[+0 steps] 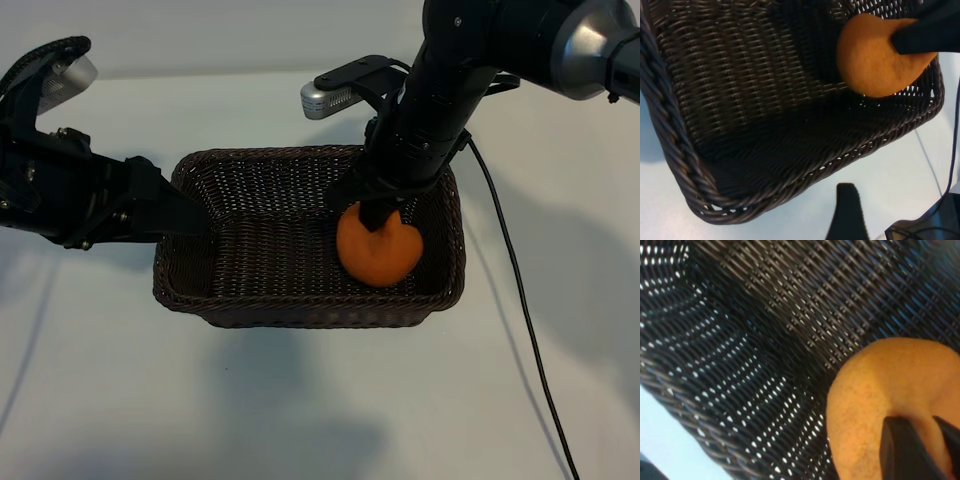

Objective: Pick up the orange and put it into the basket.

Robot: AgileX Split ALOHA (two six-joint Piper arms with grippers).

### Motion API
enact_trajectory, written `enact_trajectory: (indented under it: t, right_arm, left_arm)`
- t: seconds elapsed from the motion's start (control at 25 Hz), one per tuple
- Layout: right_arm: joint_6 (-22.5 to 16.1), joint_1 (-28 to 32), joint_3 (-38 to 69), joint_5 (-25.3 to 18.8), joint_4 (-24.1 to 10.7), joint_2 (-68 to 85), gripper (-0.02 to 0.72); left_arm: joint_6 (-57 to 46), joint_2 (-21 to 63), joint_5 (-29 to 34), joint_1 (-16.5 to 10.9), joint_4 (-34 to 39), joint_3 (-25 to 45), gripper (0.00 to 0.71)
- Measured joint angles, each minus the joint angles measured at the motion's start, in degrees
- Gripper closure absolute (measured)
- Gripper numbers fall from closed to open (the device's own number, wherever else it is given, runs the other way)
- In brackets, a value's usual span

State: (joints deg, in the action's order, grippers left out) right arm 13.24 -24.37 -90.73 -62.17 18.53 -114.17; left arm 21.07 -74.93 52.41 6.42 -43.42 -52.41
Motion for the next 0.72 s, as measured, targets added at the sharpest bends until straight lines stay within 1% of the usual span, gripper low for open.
enact_trajectory:
  t: [0.08,0.24,0.32,0.44,0.72]
  right_arm:
    - [0.41,0.0,0.0,-1.01,0.0,0.0,0.505]
    - [0.77,0.0,0.0,-2.48,0.06,0.05,0.303]
    - [0.77,0.0,0.0,-2.53,0.06,0.05,0.228]
    - [0.77,0.0,0.0,-2.53,0.32,0.05,0.188]
    - [0.77,0.0,0.0,-3.47,0.38,3.41,0.176]
  left_arm:
    - [0.0,0.0,0.0,0.0,0.0,0.0,0.14]
    - [0.0,0.0,-0.07,0.0,0.0,0.0,0.14]
    - [0.0,0.0,-0.19,0.0,0.0,0.0,0.14]
    - [0.0,0.0,-0.24,0.0,0.0,0.0,0.14]
    - [0.0,0.0,-0.24,0.0,0.0,0.0,0.14]
